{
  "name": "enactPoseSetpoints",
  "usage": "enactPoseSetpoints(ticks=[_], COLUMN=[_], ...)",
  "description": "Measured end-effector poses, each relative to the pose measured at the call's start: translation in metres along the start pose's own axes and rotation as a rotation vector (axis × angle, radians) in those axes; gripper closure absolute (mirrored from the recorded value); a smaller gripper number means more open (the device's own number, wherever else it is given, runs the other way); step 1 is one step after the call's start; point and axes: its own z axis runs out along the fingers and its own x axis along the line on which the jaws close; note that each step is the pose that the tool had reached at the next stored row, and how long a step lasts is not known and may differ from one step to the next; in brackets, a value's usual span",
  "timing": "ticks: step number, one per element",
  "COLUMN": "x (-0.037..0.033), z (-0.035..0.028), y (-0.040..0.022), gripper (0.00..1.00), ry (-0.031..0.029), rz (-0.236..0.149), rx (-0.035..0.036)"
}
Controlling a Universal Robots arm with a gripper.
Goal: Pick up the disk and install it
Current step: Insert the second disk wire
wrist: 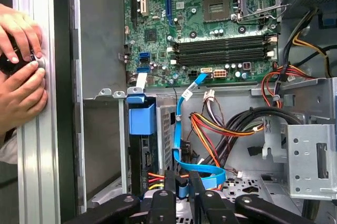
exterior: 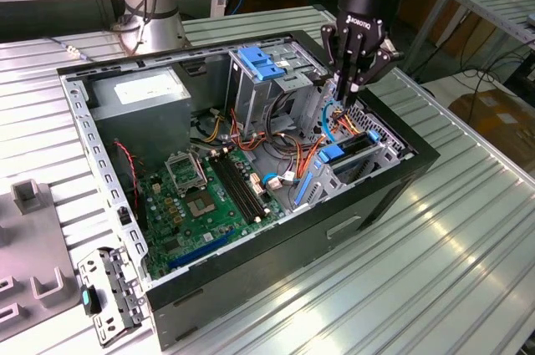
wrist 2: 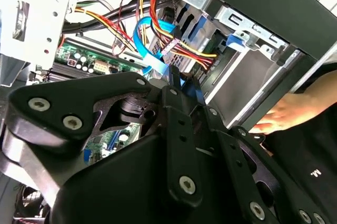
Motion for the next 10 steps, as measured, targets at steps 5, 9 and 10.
enactPoseSetpoints(ticks=[5, 9, 10], x=[-0.0003, -0.0003, -0.0003], z=[0.0010, 0.0011, 0.0011], y=[0.0000, 0.0000, 0.0000], gripper=[0.84, 0.84, 0.84], ry=[0.0067, 0.0070, 0.0072], rz=[0.000, 0.000, 0.000], rx=[0.0003, 0.0003, 0.0004])
